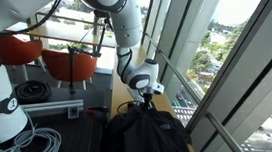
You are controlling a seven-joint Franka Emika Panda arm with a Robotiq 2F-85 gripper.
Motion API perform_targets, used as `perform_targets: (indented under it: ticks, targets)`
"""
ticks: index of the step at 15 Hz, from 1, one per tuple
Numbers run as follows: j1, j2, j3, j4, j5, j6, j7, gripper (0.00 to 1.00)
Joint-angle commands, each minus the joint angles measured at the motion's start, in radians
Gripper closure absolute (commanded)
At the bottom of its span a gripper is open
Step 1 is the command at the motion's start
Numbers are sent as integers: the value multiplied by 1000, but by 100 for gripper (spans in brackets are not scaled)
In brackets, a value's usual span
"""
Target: Pull closed the zipper on the jumper
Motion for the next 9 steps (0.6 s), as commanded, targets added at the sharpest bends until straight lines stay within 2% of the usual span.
perform_targets:
  ticks: [1, 9]
  targets:
    - [62, 10, -11, 44, -36, -31, 63, 98]
    - [145, 7, -7, 83, -42, -56, 97, 98]
